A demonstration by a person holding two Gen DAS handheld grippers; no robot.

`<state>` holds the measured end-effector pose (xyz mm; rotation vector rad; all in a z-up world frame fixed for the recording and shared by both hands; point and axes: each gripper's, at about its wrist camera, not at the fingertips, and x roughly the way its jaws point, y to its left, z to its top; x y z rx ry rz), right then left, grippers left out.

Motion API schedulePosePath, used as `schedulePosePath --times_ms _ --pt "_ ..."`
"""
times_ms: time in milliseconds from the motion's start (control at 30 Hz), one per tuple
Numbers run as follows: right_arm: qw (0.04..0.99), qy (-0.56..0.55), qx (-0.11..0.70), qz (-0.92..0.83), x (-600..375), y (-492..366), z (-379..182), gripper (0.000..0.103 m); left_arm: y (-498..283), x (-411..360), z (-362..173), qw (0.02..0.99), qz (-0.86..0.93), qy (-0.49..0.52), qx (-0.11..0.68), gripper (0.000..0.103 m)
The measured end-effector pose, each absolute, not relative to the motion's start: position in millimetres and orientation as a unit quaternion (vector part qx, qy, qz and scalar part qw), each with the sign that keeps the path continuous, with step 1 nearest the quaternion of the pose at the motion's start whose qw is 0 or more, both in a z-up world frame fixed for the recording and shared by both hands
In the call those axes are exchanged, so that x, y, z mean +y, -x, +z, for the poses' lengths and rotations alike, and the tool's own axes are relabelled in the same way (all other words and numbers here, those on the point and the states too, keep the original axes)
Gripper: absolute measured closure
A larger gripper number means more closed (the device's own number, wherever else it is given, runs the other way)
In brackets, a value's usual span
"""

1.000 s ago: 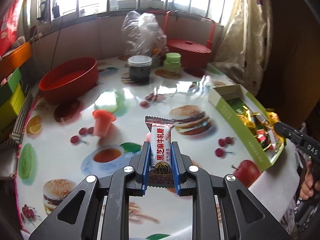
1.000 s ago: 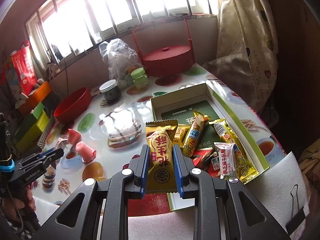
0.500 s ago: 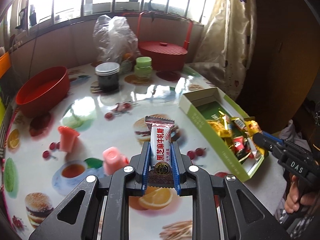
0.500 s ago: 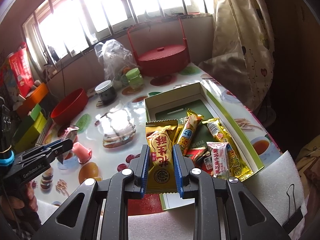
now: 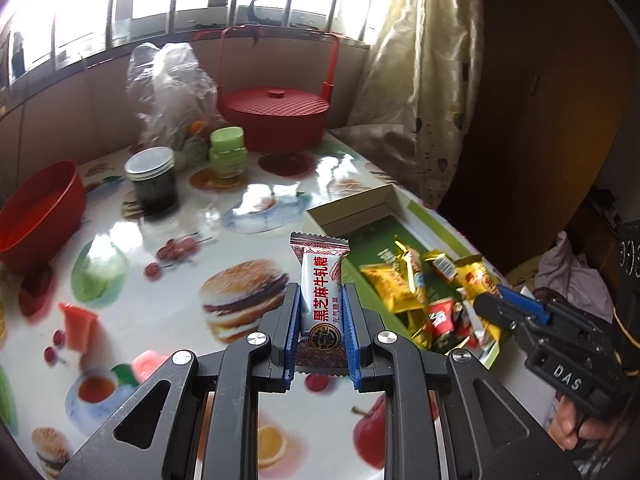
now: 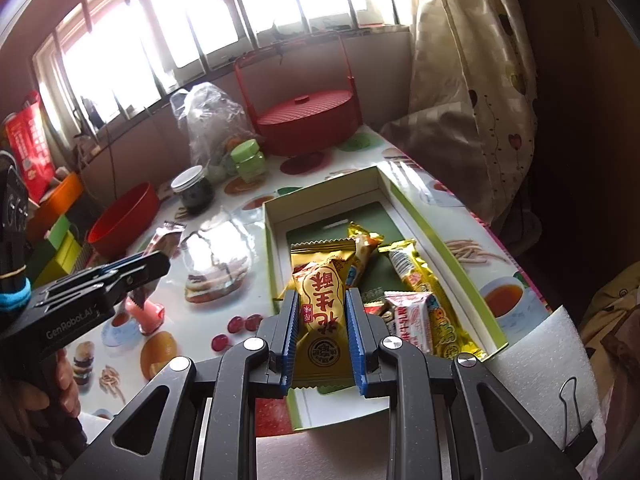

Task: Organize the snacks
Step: 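Carry the red-white candy over the green box with the left tool while the right tool holds its yellow candy, then open both tools to drop the red-white and yellow candies into the box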

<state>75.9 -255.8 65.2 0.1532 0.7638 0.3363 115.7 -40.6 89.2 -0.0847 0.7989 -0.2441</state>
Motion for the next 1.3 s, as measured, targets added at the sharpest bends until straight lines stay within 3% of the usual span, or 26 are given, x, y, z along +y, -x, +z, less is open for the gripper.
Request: schedulePosePath --times_ms 1300 --pt "0.912 -0.062 0.394 0.096 -288 -107 34 0.081 -189 -110 43 0.874 -0.176 0.041 0.452 0.082"
